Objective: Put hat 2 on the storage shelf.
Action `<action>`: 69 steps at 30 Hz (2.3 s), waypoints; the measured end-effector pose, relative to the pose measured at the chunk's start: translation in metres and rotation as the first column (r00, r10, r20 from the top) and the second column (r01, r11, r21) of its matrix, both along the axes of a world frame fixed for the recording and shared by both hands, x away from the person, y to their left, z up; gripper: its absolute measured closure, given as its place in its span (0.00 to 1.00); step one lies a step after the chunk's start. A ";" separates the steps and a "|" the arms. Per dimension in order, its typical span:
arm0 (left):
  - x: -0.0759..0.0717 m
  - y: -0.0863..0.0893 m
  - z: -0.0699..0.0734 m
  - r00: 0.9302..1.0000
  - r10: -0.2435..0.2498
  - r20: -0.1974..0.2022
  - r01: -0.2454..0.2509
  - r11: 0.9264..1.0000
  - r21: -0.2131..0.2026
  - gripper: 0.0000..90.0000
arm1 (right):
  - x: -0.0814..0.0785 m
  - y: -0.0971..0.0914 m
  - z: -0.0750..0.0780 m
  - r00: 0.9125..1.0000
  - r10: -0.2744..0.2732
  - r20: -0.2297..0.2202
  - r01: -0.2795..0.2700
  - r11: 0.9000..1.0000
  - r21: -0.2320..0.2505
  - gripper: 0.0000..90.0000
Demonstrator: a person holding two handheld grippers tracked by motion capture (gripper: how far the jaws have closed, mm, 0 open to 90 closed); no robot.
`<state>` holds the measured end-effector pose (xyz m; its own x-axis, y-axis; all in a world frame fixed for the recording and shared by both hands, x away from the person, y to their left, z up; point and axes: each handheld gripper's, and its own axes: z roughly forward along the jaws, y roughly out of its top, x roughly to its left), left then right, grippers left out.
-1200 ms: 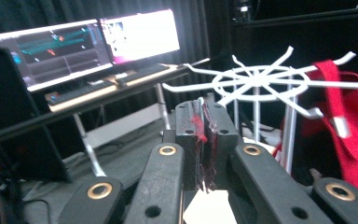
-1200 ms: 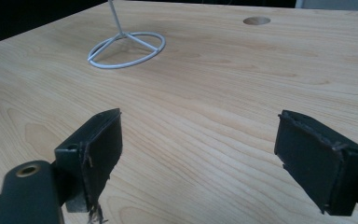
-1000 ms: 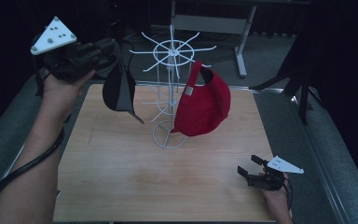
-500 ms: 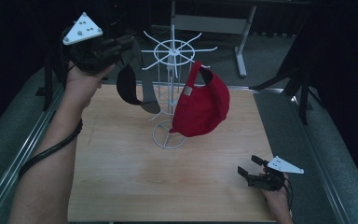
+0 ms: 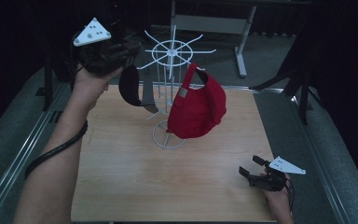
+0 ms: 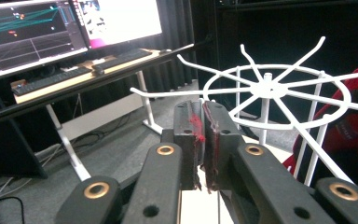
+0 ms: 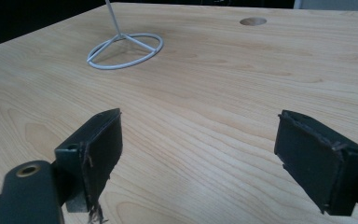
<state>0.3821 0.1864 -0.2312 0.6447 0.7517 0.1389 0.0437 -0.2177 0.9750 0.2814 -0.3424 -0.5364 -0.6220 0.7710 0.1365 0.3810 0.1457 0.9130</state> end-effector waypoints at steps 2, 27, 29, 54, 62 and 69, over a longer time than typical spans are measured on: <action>-0.004 0.003 0.001 1.000 -0.016 0.004 0.016 1.000 -0.010 0.74 | 0.000 0.001 0.000 1.000 0.002 0.002 -0.002 1.000 -0.002 0.16; -0.050 0.051 -0.044 1.000 -0.023 0.000 0.023 0.994 -0.105 0.56 | 0.000 0.003 0.000 1.000 0.005 -0.002 -0.005 1.000 -0.011 0.16; -0.054 0.055 -0.051 1.000 -0.026 0.000 0.025 0.993 -0.111 0.53 | 0.000 0.004 0.000 1.000 0.007 -0.002 -0.007 1.000 -0.011 0.16; -0.070 0.080 -0.184 0.982 0.142 -0.127 -0.155 0.983 -0.096 0.14 | 0.001 0.001 -0.001 1.000 -0.029 -0.002 0.028 0.998 -0.056 0.16; -0.079 0.080 -0.228 0.968 0.168 -0.188 -0.181 0.982 -0.058 0.14 | 0.002 0.001 -0.002 0.999 -0.045 0.000 0.045 0.997 -0.070 0.16; -0.088 0.084 -0.258 0.952 0.186 -0.243 -0.205 0.977 -0.056 0.14 | 0.001 -0.001 -0.003 0.997 -0.077 0.007 0.077 0.993 -0.087 0.15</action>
